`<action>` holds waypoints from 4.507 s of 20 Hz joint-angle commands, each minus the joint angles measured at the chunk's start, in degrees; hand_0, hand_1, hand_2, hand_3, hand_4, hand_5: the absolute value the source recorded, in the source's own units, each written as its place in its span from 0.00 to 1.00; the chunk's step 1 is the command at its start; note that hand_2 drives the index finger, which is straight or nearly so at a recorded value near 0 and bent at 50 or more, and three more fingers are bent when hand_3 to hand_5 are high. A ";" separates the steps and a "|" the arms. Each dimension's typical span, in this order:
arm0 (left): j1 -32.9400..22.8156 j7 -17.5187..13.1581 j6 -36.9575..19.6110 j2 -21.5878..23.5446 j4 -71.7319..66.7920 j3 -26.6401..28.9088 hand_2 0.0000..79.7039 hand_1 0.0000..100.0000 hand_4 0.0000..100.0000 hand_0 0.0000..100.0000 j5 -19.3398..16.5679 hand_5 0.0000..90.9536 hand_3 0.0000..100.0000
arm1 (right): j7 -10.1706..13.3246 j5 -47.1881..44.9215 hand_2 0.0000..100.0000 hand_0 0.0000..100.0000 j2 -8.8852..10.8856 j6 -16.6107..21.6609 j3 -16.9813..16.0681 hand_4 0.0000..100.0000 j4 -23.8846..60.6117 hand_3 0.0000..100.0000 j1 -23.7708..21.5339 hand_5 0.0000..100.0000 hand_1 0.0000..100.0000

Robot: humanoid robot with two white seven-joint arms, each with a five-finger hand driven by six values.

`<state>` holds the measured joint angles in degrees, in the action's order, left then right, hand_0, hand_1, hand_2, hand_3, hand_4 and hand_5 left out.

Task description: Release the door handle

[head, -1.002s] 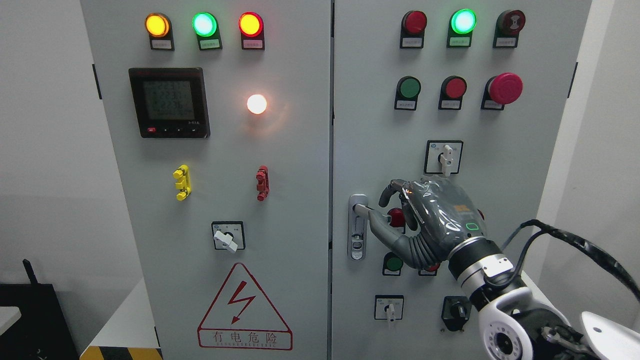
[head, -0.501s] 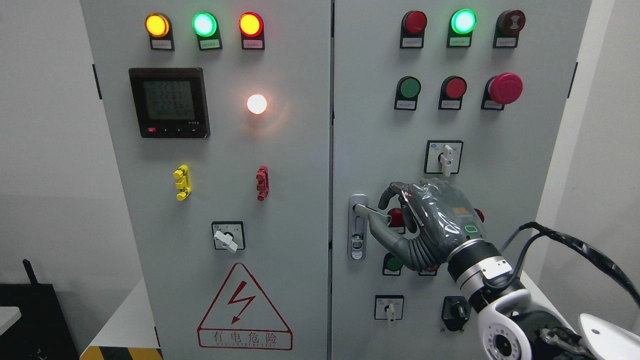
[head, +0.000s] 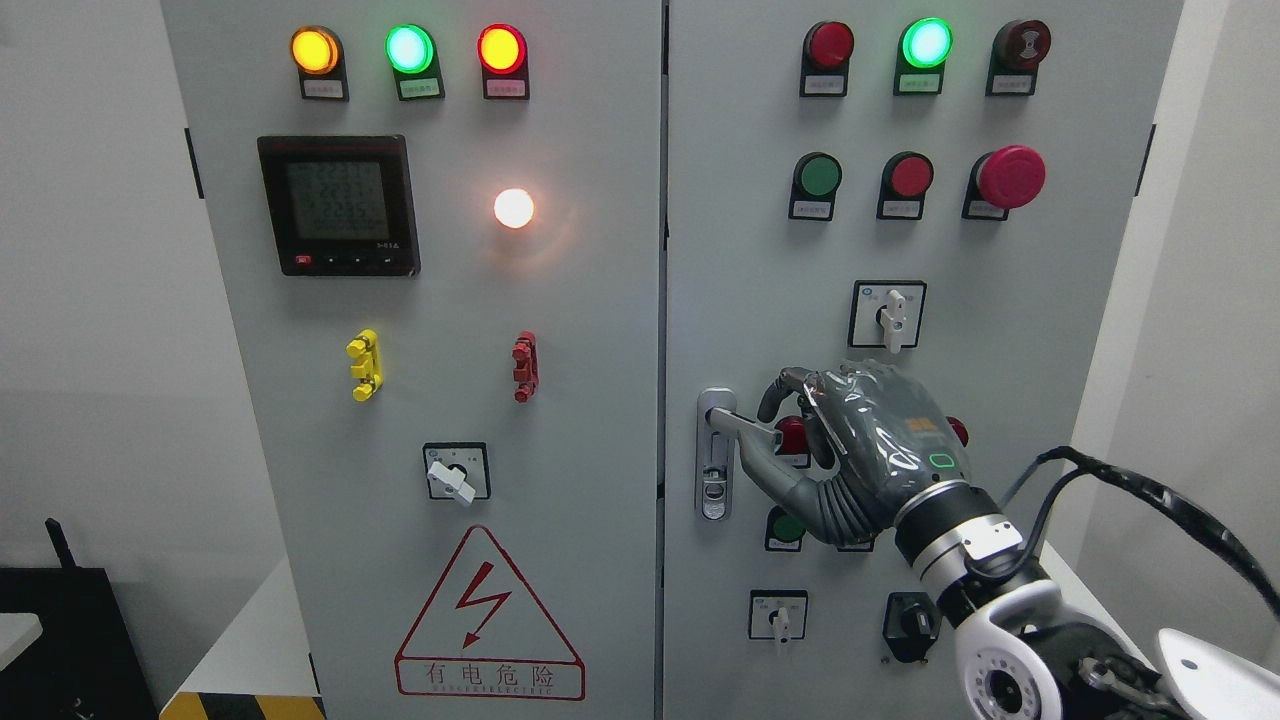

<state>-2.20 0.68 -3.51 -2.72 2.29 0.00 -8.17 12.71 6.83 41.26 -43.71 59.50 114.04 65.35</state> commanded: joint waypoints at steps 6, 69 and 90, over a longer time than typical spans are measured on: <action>0.00 0.03 -0.10 0.00 0.00 -1.41 0.00 0.39 0.00 0.12 0.00 0.00 0.00 | -0.14 0.02 0.47 0.57 -0.04 0.03 -0.18 0.99 -0.23 1.00 -0.05 1.00 0.29; 0.00 0.03 -0.10 0.00 0.00 -1.41 0.00 0.39 0.00 0.12 0.00 0.00 0.00 | -0.14 -0.07 0.57 0.58 -0.83 0.11 -0.70 0.98 -1.02 1.00 -1.45 1.00 0.30; 0.00 0.03 -0.01 0.00 0.00 -1.41 0.00 0.39 0.00 0.12 0.00 0.00 0.00 | -0.14 -0.07 0.64 0.59 -1.00 0.20 -0.70 0.98 -0.93 1.00 -1.45 1.00 0.31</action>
<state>-2.20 0.67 -3.56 -2.72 2.29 0.00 -8.17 12.49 6.77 40.32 -43.43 58.87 113.14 63.96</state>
